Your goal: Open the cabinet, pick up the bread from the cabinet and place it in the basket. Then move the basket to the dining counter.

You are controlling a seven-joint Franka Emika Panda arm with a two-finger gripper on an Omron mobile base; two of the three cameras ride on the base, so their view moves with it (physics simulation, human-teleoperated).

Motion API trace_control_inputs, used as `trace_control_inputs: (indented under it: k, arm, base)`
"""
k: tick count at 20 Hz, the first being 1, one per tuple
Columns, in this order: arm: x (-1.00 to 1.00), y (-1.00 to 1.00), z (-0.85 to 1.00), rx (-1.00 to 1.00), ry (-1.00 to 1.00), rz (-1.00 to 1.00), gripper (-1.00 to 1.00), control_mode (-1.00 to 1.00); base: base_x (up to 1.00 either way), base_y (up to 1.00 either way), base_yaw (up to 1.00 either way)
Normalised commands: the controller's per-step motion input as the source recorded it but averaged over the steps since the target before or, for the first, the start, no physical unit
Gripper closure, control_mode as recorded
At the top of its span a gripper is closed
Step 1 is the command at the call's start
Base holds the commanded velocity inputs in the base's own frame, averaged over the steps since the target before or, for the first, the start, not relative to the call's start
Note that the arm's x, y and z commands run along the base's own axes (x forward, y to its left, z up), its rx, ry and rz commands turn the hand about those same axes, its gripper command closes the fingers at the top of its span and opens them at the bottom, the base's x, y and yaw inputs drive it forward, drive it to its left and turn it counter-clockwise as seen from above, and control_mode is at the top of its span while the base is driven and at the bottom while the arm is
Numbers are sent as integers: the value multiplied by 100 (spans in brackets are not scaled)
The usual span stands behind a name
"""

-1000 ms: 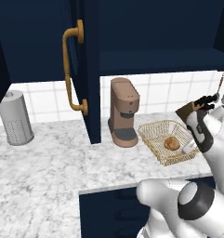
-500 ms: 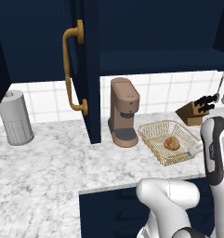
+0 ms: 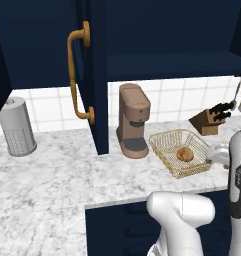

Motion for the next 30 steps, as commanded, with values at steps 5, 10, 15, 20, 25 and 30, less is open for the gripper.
trace_control_inputs:
  k: [5,10,15,20,25,30]
  arm:
    - [-23,1,-1,29,9,-42,-100,-100]
    - [22,0,0,3,6,-18,-100,-100]
    - [39,-9,-6,0,8,-7,-100,-100]
    - [42,-29,-20,0,13,-5,-100,-100]
    - [20,-40,-41,0,6,-3,-100,-100]
    - [19,-16,-44,0,3,-4,-100,-100]
  base:
    - [0,0,0]
    - [0,0,0]
    - [0,0,0]
    - [0,0,0]
    - [0,0,0]
    - [0,0,0]
